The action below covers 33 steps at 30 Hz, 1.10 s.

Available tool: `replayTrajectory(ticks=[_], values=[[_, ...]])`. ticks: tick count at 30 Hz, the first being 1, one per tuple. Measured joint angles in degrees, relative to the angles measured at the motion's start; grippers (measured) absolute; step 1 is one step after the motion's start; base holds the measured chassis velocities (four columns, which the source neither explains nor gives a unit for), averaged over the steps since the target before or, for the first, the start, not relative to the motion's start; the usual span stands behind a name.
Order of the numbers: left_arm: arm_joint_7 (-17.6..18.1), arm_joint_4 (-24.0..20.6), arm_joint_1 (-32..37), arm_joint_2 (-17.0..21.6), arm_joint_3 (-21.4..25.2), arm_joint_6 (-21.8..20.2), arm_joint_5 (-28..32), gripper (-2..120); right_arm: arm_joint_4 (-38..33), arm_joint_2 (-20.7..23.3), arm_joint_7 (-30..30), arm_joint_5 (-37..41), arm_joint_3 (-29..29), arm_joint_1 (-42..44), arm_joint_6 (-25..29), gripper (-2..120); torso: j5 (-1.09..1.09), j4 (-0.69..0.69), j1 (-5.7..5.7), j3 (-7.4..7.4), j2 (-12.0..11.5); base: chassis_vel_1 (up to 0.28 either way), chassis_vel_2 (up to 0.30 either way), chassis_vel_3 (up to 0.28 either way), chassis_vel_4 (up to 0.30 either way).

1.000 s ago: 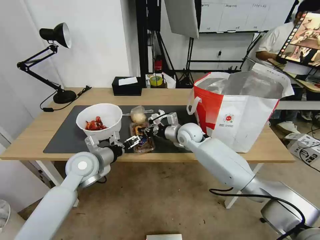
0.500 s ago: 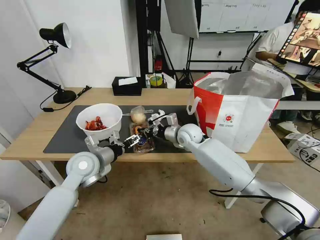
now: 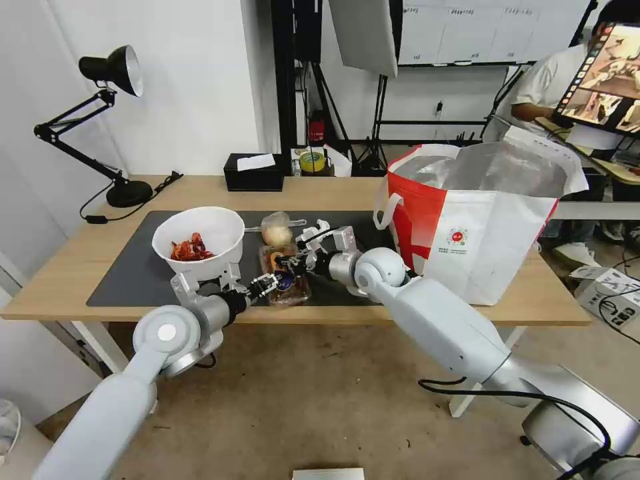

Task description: Pick up the trash from the table and place it into the takeout bag.

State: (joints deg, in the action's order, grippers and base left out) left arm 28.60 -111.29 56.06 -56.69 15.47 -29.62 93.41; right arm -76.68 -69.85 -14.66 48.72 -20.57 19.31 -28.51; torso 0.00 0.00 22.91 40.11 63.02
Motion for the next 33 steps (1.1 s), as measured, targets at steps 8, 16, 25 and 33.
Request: replayTrajectory(ticks=[8,16,25,33], values=[[0.0,-0.1,0.2,-0.1,-0.1,0.1,-0.3,2,0.0,-0.2,0.0,0.0,0.1,0.0,0.0,0,0.00,0.00,0.00,0.00,0.0,0.000,0.000,0.000,0.000],[-0.1,-0.2,0.5,-0.2,-0.1,0.3,-0.5,0,-0.1,-0.1,0.0,0.0,0.4,0.1,0.0,0,0.00,0.00,0.00,0.00,0.0,0.000,0.000,0.000,0.000],[-0.2,-0.9,1.1,0.3,0.3,1.1,-0.5,0,-3.4,0.5,0.7,1.0,3.9,1.0,0.0,0,0.00,0.01,0.00,0.00,0.0,0.000,0.000,0.000,0.000],[-0.4,-1.9,1.6,0.8,0.9,1.6,-0.5,0,-13.2,5.7,1.8,1.9,9.7,5.0,0.1,0,0.00,0.00,0.00,0.00,0.0,0.000,0.000,0.000,0.000]])
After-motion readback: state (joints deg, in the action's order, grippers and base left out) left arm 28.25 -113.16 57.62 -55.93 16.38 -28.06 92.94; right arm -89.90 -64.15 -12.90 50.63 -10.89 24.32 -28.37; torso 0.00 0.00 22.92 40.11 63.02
